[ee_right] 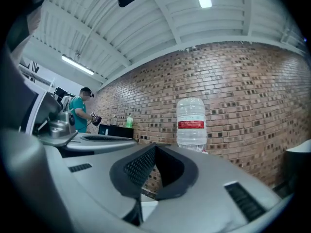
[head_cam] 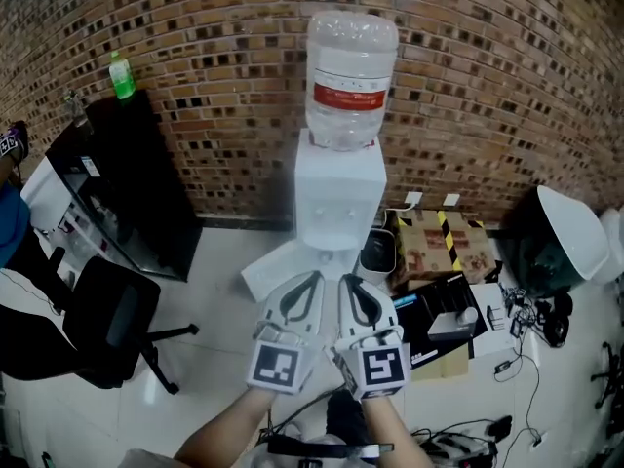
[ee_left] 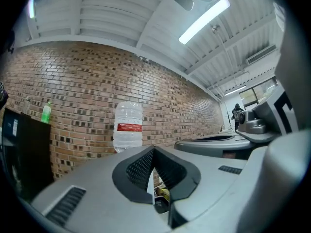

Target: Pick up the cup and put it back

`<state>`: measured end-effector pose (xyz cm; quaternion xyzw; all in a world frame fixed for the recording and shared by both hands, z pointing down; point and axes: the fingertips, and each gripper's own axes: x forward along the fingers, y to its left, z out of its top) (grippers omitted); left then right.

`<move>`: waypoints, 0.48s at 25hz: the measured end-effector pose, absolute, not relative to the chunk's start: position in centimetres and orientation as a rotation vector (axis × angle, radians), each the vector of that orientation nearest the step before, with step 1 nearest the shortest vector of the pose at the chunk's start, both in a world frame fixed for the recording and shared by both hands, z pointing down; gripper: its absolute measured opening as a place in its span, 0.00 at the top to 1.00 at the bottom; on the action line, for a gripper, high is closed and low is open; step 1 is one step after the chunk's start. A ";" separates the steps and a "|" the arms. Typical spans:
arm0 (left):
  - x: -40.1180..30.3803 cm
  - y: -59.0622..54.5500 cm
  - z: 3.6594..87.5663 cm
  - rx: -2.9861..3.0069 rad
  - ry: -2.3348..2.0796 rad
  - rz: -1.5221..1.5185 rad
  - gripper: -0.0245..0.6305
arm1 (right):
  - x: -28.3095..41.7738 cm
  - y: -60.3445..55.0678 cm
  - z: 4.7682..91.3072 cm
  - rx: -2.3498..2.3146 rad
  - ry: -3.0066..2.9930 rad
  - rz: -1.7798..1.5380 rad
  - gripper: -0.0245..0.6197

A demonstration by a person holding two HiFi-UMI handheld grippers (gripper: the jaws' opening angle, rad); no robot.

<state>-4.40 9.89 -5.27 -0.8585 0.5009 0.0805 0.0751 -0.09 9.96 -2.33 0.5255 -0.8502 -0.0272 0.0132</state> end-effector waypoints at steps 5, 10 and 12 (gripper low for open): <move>-5.2 14.0 -5.6 -2.606 1.487 0.253 0.96 | -1.2 14.4 -2.7 1.653 -2.623 -0.085 0.95; -4.9 16.4 -6.4 -2.588 1.479 0.251 0.96 | -1.4 16.7 -3.2 1.651 -2.635 -0.099 0.95; -4.8 17.0 -6.8 -2.572 1.483 0.256 0.96 | -1.4 17.3 -3.4 1.643 -2.643 -0.106 0.95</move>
